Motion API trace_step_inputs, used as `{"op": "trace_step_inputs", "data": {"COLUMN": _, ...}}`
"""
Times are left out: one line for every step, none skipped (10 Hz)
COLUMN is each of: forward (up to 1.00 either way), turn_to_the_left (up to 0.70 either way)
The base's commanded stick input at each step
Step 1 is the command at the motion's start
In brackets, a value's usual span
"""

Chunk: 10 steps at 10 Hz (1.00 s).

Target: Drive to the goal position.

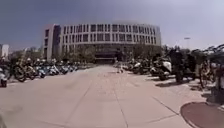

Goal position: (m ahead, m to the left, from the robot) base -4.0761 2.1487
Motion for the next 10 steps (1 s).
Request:
{"op": "trace_step_inputs", "data": {"forward": 0.7, "turn_to_the_left": 0.0}}
{"op": "trace_step_inputs", "data": {"forward": 0.7, "turn_to_the_left": 0.0}}
{"op": "trace_step_inputs", "data": {"forward": 0.7, "turn_to_the_left": 0.0}}
{"op": "trace_step_inputs", "data": {"forward": 0.7, "turn_to_the_left": 0.0}}
{"op": "trace_step_inputs", "data": {"forward": 0.7, "turn_to_the_left": 0.0}}
{"op": "trace_step_inputs", "data": {"forward": 0.7, "turn_to_the_left": 0.0}}
{"op": "trace_step_inputs", "data": {"forward": 0.7, "turn_to_the_left": 0.0}}
{"op": "trace_step_inputs", "data": {"forward": 0.7, "turn_to_the_left": 0.0}}
{"op": "trace_step_inputs", "data": {"forward": 0.7, "turn_to_the_left": 0.0}}
{"op": "trace_step_inputs", "data": {"forward": 0.7, "turn_to_the_left": 0.0}}
